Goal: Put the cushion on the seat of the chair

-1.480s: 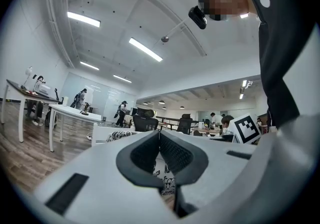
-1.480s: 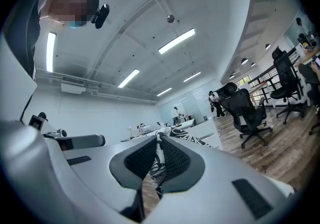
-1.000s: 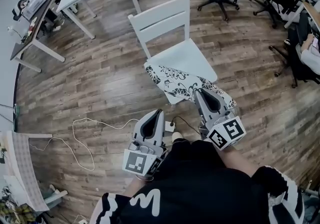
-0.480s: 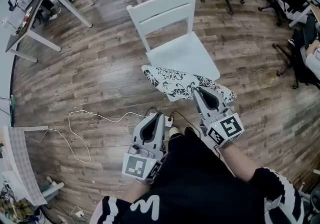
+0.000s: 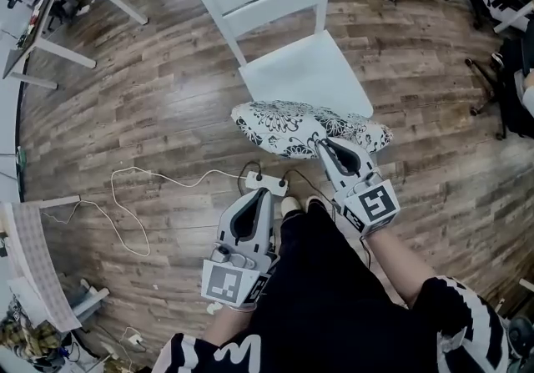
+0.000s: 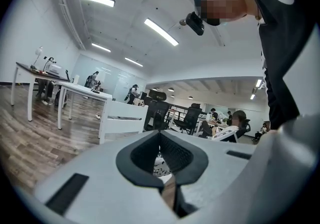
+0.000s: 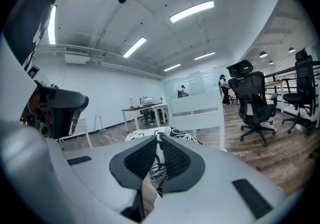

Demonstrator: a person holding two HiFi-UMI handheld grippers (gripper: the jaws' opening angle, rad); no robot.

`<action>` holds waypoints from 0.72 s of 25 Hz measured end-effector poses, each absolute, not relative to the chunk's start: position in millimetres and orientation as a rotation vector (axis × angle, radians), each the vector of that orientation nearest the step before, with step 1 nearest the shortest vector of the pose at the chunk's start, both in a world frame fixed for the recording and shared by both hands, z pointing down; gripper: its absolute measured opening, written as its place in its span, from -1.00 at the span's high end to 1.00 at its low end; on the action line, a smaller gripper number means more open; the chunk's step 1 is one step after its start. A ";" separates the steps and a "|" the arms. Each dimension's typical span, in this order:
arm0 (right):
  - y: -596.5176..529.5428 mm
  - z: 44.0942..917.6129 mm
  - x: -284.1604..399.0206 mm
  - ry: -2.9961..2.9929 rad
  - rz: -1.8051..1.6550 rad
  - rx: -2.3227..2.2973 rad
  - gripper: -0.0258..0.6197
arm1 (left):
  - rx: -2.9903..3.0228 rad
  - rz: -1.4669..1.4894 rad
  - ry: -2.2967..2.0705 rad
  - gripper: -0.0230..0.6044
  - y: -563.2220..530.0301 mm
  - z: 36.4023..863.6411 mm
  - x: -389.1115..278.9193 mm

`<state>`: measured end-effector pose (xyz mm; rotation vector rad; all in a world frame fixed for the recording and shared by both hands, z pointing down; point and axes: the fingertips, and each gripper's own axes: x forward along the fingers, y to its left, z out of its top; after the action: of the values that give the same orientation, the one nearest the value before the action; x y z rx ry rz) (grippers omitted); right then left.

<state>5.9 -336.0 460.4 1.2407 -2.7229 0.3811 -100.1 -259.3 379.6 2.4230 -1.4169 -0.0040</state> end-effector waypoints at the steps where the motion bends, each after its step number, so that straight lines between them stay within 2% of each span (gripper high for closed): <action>1: -333.1 468.0 7.1 -2.712 0.383 1.231 0.81 | 2.419 0.006 -1.415 0.91 -258.0 384.4 -99.0; 18: -311.4 595.0 24.8 -2.564 0.413 1.111 0.81 | 2.273 0.096 -1.403 0.91 -248.7 458.8 -86.3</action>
<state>24.8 -311.4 595.0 1.1110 -2.5636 0.4126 -86.3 -248.7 458.8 2.2733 -1.4035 0.0959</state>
